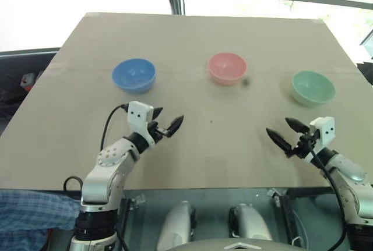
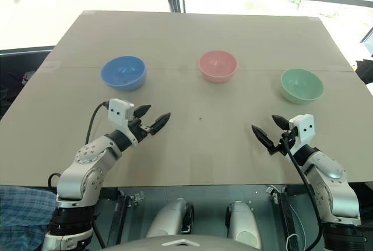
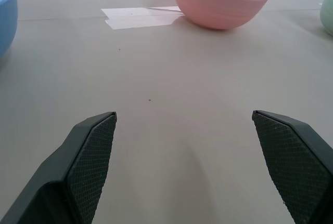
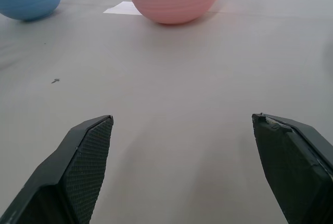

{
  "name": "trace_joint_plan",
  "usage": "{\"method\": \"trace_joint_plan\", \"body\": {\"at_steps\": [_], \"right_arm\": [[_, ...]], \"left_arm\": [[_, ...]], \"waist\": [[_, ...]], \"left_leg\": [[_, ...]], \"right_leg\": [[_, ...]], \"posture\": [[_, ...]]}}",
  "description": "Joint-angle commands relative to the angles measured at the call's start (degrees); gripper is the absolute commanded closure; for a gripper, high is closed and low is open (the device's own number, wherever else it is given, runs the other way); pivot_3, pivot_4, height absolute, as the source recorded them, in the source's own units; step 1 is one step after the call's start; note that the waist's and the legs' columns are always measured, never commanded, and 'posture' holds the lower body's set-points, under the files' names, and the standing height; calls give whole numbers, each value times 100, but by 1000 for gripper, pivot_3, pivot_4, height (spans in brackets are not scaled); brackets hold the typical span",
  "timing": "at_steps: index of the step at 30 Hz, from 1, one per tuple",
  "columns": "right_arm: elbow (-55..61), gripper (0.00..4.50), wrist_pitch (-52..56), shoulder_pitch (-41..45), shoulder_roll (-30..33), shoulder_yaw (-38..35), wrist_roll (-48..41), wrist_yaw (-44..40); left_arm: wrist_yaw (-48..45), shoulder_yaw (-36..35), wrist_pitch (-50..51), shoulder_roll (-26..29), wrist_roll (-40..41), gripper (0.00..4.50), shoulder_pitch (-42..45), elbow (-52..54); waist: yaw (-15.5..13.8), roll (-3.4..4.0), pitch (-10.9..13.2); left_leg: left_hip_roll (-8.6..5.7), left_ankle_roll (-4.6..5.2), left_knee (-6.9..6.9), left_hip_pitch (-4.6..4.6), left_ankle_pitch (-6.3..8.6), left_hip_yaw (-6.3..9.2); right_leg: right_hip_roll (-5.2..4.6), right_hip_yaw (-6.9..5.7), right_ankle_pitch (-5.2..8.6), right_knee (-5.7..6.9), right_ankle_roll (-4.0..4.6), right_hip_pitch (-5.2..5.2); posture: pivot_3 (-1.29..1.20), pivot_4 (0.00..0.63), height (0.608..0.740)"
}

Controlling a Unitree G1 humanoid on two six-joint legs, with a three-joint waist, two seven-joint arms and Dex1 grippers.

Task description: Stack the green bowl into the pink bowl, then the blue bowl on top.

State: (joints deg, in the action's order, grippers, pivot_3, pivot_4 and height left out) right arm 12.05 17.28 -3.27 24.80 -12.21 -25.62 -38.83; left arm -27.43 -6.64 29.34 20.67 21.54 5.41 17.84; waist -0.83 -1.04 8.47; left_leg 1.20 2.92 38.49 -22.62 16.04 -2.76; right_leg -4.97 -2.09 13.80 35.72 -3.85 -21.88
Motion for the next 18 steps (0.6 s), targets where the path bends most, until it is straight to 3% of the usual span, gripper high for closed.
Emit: {"method": "trace_joint_plan", "body": {"at_steps": [1, 18], "right_arm": [[-22, 0, -259, 105, 59, -147, -40, -59], [-325, 0, -573, 191, 168, -60, 88, -156]], "left_arm": [[-76, 111, -168, -20, 36, 87, -14, 263], [-201, 308, -405, -143, 78, 87, -206, 327]], "waist": [[0, 0, 0], [3, 0, 0]], "left_leg": [[0, 0, 0, 0, 0, 0], [0, 0, 3, 0, 0, 0]], "right_leg": [[0, 0, 0, 0, 0, 0], [2, 0, 0, 1, 0, 1]], "posture": [[0, 150, 740], [0, 150, 740]]}}
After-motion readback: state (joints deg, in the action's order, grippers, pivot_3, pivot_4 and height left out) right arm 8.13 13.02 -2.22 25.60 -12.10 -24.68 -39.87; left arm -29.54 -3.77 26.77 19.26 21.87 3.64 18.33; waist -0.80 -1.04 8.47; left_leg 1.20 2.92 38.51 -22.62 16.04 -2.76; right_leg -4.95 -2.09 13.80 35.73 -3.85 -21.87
